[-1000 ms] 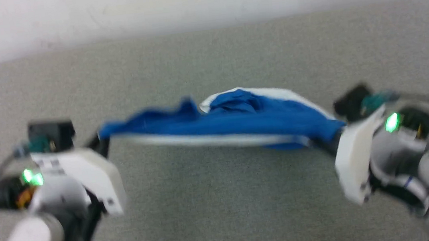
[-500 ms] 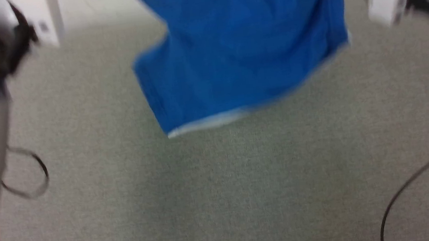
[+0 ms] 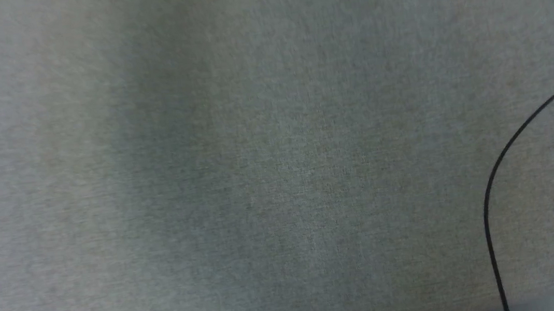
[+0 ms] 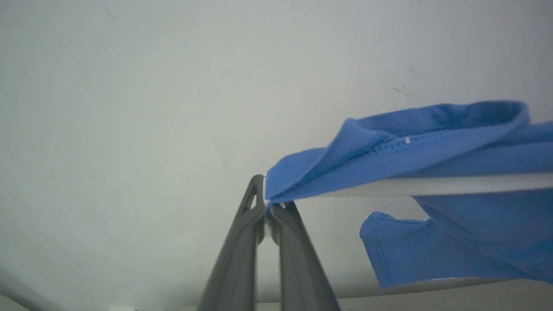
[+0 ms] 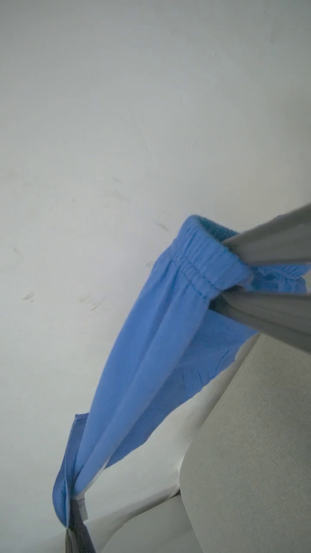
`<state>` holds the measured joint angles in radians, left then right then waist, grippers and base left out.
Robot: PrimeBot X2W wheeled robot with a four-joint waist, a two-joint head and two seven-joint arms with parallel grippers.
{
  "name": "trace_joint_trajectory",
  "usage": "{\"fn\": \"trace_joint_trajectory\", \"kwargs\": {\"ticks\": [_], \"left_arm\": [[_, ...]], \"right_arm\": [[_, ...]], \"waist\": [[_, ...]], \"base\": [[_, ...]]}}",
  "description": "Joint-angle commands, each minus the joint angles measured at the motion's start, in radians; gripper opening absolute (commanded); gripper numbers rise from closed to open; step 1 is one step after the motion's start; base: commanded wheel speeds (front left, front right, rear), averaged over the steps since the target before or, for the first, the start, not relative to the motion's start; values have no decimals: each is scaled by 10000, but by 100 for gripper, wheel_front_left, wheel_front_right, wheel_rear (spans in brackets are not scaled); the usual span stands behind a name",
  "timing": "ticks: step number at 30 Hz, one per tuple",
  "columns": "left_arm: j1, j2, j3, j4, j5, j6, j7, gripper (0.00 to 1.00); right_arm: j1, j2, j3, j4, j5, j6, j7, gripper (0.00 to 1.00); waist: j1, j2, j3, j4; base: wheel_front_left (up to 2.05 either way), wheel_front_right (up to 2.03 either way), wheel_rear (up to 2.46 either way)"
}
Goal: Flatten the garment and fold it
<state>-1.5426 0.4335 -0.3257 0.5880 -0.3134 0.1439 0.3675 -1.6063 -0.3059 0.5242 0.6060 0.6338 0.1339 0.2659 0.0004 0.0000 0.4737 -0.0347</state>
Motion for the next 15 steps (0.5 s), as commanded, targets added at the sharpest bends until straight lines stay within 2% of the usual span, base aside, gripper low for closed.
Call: {"fn": "trace_joint_trajectory", "kwargs": {"ticks": [1,8,15], "left_arm": [[-68,19,108,464,117,312,-245,0],[494,-480,225,1449,-50,835,-1191,0],[2023,-989,728,2043,-790,1085,-2260,0]], "right_arm": [[-231,92,159,560,-42,-32,-316,0],[-244,844,673,2181,-191,-32,-1334,0],[1082,1215,1179,3082,-6,-32,-2240,0]], "waist": [[-4,0,1499,-591],[-4,0,1869,-563],[-4,0,1475,-371]], "base": [[0,0,0],[0,0,0],[0,0,0]]}}
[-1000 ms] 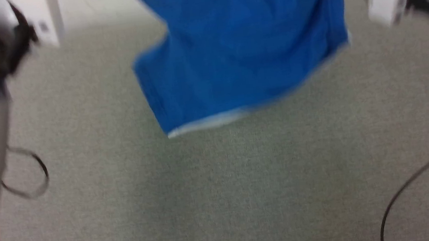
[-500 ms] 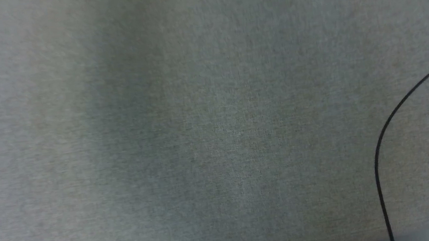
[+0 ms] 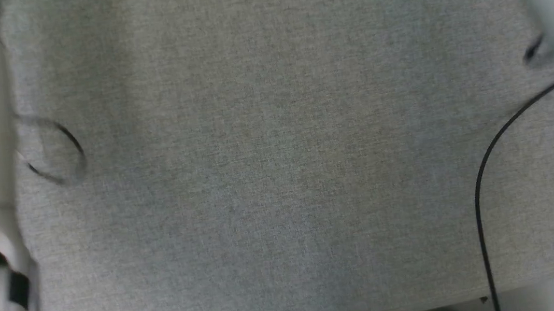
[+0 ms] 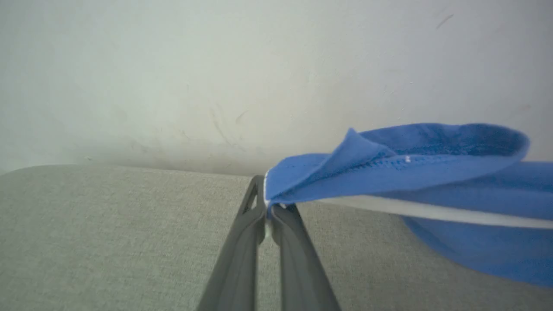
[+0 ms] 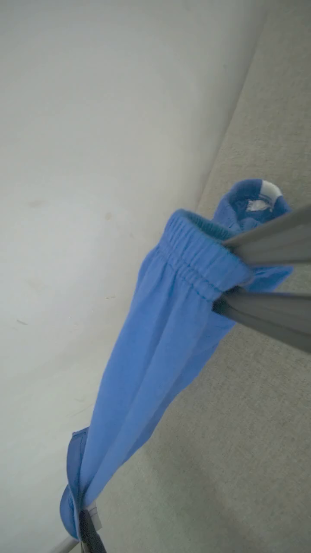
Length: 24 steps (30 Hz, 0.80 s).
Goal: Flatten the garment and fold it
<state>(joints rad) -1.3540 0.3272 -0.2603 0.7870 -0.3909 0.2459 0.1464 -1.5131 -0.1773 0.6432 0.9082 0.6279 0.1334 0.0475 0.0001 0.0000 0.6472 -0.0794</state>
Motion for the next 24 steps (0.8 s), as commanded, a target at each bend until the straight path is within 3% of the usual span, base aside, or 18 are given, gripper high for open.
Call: {"fn": "trace_joint_trajectory", "kwargs": {"ticks": [1,8,13,19,24], "left_arm": [[486,36,117,88,-121,-14,-241,0],[3705,93,435,-540,-666,-205,-1492,0],[6422,324,418,-2189,-759,66,-1588,0],[9941,1004,612,-5396,-929,1032,-341,0],[12853,1605,944,-8528,-974,2222,988,0]], "right_arm": [[497,-58,59,92,138,-27,-185,0],[3386,-310,585,-471,506,-27,-1177,0],[5712,-754,802,-1675,500,-27,-1474,0],[8744,-1408,147,-3826,73,-27,-898,0],[11421,-1639,-1553,-6228,-1022,-27,302,0]], "waist": [[-1,0,-440,114],[-1,0,-2077,355],[-1,0,-3375,492],[-1,0,-4499,591],[-1,0,-4968,638]], "base": [[0,0,0],[0,0,0],[0,0,0],[0,0,0],[0,0,0]]}}
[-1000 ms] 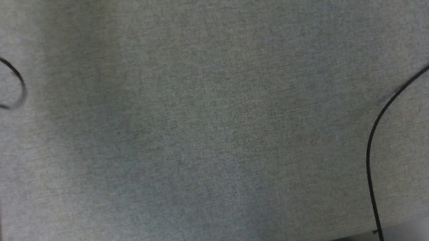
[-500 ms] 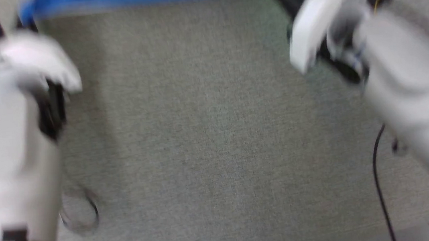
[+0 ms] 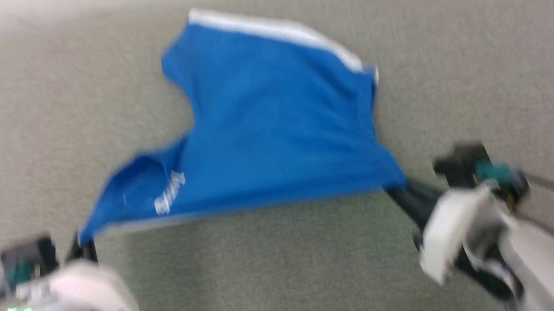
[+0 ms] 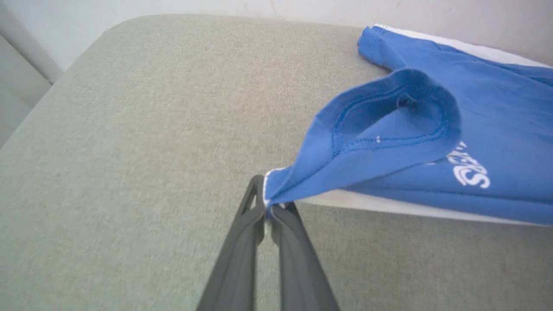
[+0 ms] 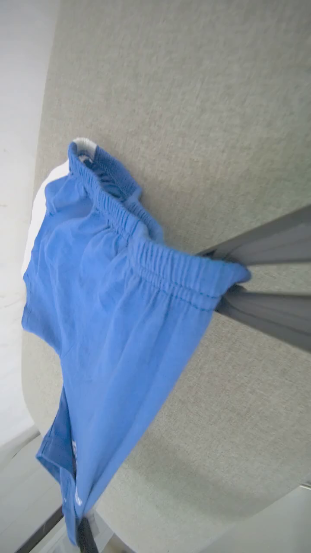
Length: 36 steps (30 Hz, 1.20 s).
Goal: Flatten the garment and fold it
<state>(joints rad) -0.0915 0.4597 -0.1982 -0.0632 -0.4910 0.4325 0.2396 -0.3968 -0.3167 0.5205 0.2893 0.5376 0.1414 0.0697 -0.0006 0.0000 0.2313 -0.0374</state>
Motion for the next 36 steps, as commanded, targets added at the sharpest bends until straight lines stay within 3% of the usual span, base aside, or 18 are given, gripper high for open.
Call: {"fn": "trace_joint_trajectory", "kwargs": {"ticks": [1,5,10,16,21,27,36], "left_arm": [[741,336,388,-608,28,607,272,0],[2514,506,509,-2399,105,1490,1093,0],[4343,579,596,-3927,97,2344,1926,0],[5116,717,829,-4902,-75,2740,2511,0],[3840,977,679,-4522,-309,2159,2815,0],[805,1451,73,-3051,-503,1162,3954,0],[-3533,1328,-1088,-85,-644,204,6216,0]], "right_arm": [[849,-171,-747,-593,-399,-107,431,0],[3113,356,-2047,-2808,-1657,-107,1886,0],[5551,1020,-2797,-4988,-2873,-107,3410,0],[6896,1350,-2888,-6119,-3333,-107,4532,0],[6112,1342,-2570,-6056,-3106,-107,5126,0],[4107,1139,-2175,-5409,-2443,-107,5604,0],[1511,1114,-1901,-4014,-1609,-107,5926,0]], "waist": [[6,0,-866,240],[6,0,-1061,311],[6,0,-1179,409],[6,0,-1084,470],[6,0,-750,358],[6,0,-99,-69],[6,0,881,-730]], "base": [[0,0,0],[0,0,0],[0,0,0],[0,0,0],[0,0,0],[0,0,0],[0,0,0]]}}
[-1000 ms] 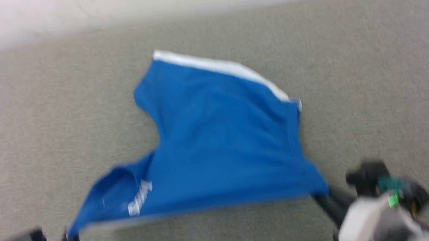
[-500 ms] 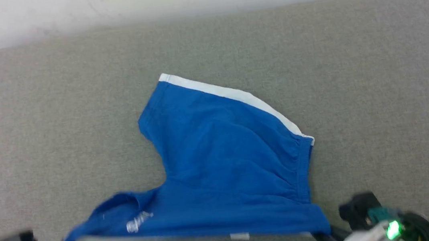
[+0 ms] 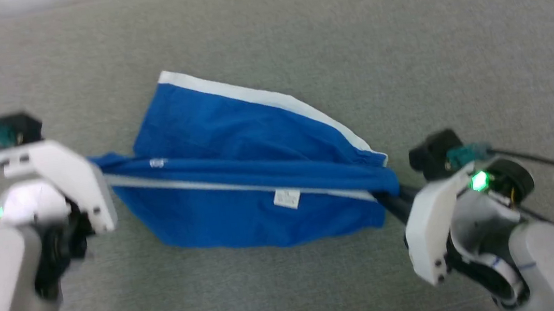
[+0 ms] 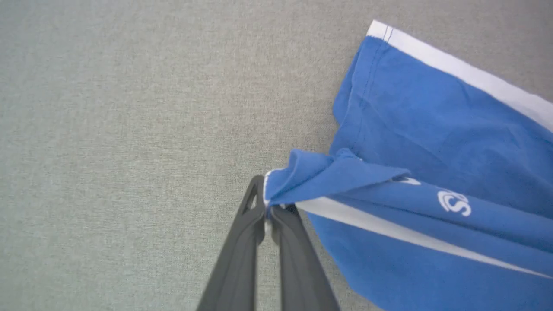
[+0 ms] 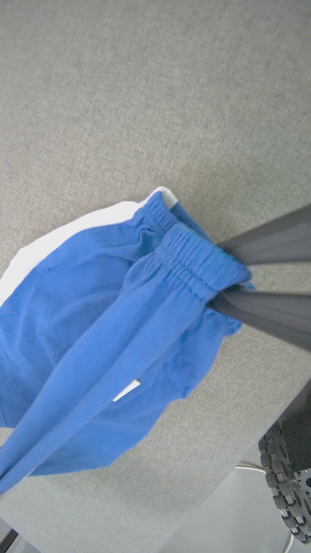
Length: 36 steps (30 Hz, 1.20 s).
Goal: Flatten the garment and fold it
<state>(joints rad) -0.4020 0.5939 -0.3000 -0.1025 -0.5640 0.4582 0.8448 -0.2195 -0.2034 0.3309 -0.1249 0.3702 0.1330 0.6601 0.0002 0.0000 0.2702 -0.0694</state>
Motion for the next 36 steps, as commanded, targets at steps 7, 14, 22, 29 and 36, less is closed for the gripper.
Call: {"fn": "trace_joint_trajectory", "kwargs": {"ticks": [7,14,22,29,36], "left_arm": [[-3107,-471,-968,2452,603,-347,1386,0],[-4791,-1050,-1469,4080,945,-492,1770,0],[-5409,-1590,-1536,5168,855,-621,1326,100],[-5168,-1866,-1357,5170,687,-810,0,100],[-4000,-1711,-1041,4243,851,-647,-2105,100]], "right_arm": [[-1602,196,123,937,371,-23,-198,0],[-2519,414,357,1630,459,-23,-519,0],[-2808,503,517,2252,518,-23,-1029,100],[-2090,445,68,2166,221,-23,-1948,100],[-880,484,-792,1264,-686,-23,-3308,100]], "waist": [[-2,0,1284,-853],[-2,0,1839,-1205],[-2,0,1995,-1296],[-2,0,1568,-944],[-2,0,925,-541]], "base": [[0,0,0],[0,0,0],[0,0,0],[0,0,0],[0,0,0]]}}
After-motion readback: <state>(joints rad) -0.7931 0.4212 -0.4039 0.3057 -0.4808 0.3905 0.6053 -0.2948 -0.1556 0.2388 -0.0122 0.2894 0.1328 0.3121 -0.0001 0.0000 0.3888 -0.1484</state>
